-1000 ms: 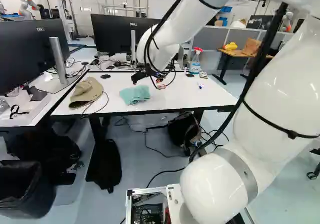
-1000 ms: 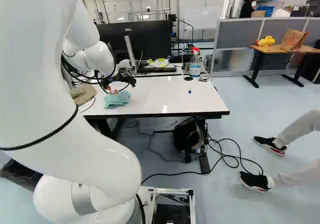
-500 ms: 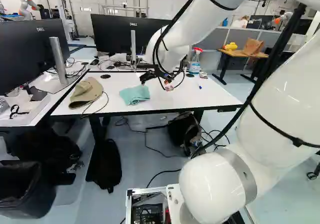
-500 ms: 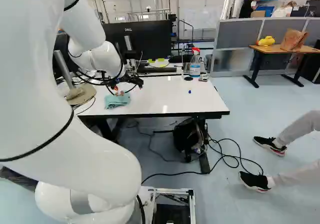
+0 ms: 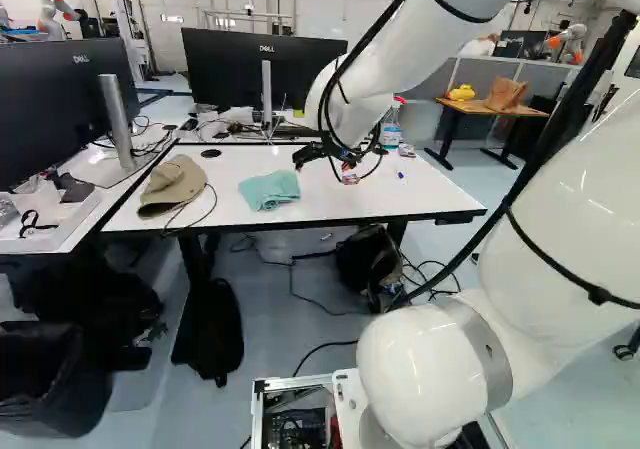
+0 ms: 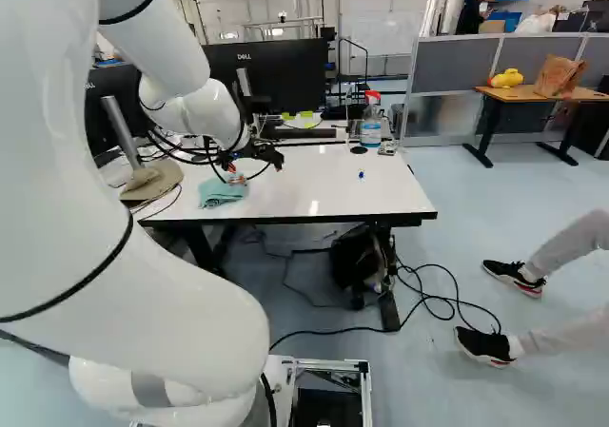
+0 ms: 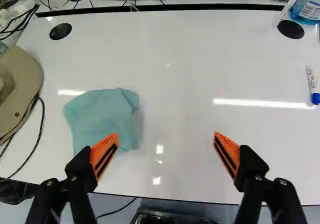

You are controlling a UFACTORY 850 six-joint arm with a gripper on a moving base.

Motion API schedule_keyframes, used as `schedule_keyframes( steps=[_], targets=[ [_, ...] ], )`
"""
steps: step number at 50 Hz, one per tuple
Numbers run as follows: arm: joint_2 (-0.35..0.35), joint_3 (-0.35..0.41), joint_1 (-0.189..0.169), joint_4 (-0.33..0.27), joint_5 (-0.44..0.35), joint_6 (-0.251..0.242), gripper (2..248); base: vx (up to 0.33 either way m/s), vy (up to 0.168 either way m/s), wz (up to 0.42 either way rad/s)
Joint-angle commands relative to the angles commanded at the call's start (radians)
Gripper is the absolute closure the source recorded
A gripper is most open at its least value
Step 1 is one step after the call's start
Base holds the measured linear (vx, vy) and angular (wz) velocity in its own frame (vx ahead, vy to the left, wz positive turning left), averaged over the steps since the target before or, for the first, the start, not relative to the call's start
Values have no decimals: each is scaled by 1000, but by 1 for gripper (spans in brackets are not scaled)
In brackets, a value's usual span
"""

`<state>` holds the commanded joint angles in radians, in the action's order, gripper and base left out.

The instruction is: Clean the table with the green towel

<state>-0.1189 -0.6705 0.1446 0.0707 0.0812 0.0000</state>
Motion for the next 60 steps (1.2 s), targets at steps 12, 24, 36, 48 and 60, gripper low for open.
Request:
schedule_keyframes(
  steps=[12, 24, 36, 48, 60],
  targets=[
    [-2, 8, -2, -1, -13, 0, 3, 0, 0, 0],
    [-7, 26, -6, -3, -42, 0, 3, 0, 0, 0],
    [-15, 54, -13, -7, -88, 0, 3, 0, 0, 0],
    [-25, 91, -23, -11, -149, 0, 3, 0, 0, 0],
    [-38, 139, -34, -17, -227, 0, 3, 0, 0, 0]
  ],
)
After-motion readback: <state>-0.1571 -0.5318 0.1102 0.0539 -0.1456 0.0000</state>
